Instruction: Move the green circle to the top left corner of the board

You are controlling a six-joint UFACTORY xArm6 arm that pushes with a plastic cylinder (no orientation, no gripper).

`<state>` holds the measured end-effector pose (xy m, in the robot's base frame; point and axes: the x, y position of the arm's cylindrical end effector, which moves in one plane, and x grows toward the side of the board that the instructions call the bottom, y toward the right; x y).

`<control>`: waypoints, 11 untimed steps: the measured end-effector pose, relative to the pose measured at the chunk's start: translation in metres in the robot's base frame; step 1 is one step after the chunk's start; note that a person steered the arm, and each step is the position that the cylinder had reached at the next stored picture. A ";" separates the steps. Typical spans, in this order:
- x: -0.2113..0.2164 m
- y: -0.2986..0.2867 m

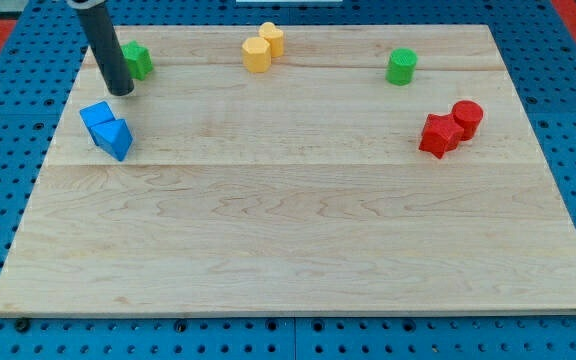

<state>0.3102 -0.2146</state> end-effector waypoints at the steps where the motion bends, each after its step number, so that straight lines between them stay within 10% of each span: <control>1: -0.019 0.000; 5: -0.034 0.004; 8: 0.007 0.278; 11: 0.009 0.360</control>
